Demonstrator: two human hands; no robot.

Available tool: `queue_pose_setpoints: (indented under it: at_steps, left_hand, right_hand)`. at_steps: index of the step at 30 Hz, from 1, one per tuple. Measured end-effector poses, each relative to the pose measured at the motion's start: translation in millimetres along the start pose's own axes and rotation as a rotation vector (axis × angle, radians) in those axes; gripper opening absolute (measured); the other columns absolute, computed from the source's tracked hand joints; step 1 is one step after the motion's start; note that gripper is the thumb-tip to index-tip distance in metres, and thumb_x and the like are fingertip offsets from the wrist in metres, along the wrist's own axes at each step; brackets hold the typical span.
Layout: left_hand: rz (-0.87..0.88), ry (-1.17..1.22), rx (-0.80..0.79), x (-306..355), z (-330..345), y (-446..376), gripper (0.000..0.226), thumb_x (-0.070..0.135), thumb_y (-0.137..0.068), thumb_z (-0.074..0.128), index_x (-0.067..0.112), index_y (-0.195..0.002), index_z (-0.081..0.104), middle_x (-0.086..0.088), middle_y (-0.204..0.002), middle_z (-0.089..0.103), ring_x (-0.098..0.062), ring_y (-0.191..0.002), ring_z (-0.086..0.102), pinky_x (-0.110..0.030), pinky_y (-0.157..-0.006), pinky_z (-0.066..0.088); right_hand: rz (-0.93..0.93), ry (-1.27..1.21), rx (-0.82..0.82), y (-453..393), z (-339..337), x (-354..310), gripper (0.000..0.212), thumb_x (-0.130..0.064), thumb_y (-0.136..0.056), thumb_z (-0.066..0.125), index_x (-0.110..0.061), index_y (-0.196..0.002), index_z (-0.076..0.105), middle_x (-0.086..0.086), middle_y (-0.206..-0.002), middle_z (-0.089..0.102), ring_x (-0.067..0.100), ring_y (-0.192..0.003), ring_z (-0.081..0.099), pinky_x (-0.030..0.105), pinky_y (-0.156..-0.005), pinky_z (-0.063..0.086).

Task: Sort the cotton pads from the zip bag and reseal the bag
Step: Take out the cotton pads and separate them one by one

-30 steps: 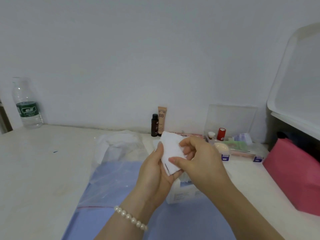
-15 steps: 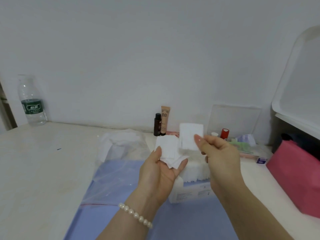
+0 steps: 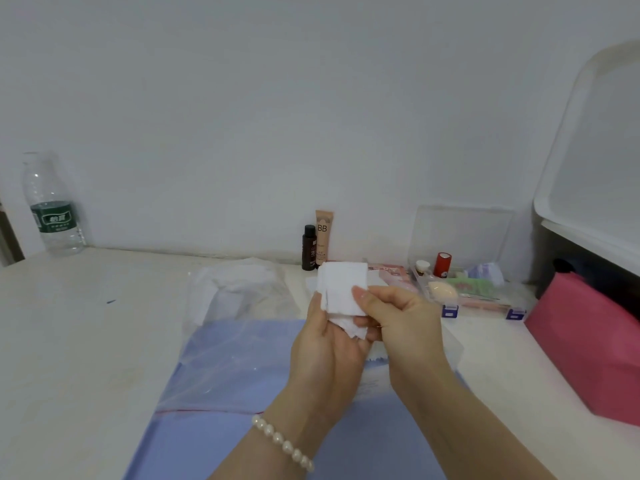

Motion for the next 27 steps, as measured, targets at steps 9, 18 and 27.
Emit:
queue_pose_setpoints:
  at_steps: [9, 18, 27]
  left_hand:
    - [0.035, -0.023, -0.043, 1.9, 0.1, -1.8, 0.068, 0.049, -0.079, 0.045, 0.003, -0.128, 0.053, -0.019, -0.127, 0.059, -0.03, -0.122, 0.051, -0.041, -0.108, 0.034]
    - [0.072, -0.119, -0.003, 3.3, -3.2, -2.4, 0.041, 0.025, -0.096, 0.038, 0.003, -0.13, 0.048, -0.022, -0.12, 0.063, -0.032, -0.111, 0.06, -0.044, -0.1, 0.041]
    - [-0.02, 0.032, -0.054, 13.5, 0.0, -5.2, 0.042, 0.029, -0.098, 0.037, 0.003, -0.129, 0.049, -0.022, -0.117, 0.064, -0.037, -0.112, 0.06, -0.051, -0.097, 0.046]
  right_hand:
    - [0.006, -0.052, 0.041, 2.7, -2.5, 4.9, 0.004, -0.004, -0.076, 0.072, -0.002, -0.076, 0.068, -0.001, -0.048, 0.062, 0.002, -0.041, 0.055, 0.014, -0.039, 0.042]
    - [-0.031, 0.012, 0.042, 0.4, -2.8, 5.5, 0.007, -0.007, -0.074, 0.075, -0.01, -0.072, 0.07, 0.001, -0.055, 0.063, 0.004, -0.045, 0.055, 0.015, -0.044, 0.044]
    - [-0.009, 0.031, -0.114, -16.2, -2.0, 8.4, 0.013, -0.016, -0.082, 0.067, -0.02, -0.094, 0.067, 0.005, -0.096, 0.065, 0.016, -0.086, 0.062, 0.029, -0.071, 0.048]
Point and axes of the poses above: each hand's wrist, its own y-axis away from the middle knuckle, its own z-axis out of the palm, x = y × z, the point moved 10 cm from there along -y, towards the middle knuckle
